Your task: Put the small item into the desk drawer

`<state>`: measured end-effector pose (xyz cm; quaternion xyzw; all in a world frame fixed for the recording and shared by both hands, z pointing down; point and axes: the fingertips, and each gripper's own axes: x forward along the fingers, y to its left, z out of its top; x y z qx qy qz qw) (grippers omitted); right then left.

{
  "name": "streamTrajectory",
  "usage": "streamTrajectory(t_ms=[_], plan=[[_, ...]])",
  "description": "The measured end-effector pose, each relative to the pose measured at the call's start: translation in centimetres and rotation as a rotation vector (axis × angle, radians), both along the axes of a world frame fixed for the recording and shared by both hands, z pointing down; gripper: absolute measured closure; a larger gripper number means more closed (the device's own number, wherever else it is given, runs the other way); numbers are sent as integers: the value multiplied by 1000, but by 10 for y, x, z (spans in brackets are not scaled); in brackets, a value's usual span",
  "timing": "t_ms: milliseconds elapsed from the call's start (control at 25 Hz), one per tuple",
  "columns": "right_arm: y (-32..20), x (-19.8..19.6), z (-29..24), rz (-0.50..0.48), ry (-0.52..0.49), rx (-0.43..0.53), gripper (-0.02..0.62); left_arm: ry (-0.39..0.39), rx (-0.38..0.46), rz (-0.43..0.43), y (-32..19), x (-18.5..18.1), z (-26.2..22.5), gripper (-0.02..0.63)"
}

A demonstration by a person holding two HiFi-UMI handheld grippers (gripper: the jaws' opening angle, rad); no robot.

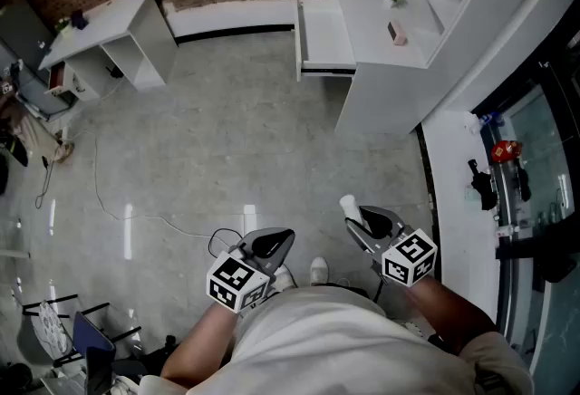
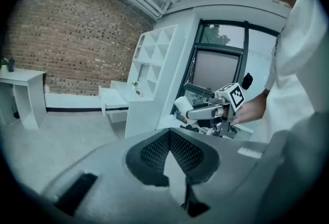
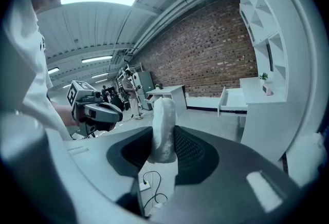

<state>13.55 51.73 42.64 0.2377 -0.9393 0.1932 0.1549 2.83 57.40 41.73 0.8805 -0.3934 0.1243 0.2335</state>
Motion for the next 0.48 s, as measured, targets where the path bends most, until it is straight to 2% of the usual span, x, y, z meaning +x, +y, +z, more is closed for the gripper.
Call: streamTrajectory(t_ms=[320, 480], plan=[[-17, 52, 1, 17, -2, 23, 460, -20, -1, 5, -10, 47, 0, 600], [-28, 70, 3, 10, -54, 7, 459, -35, -7, 3, -21, 65, 2, 600]])
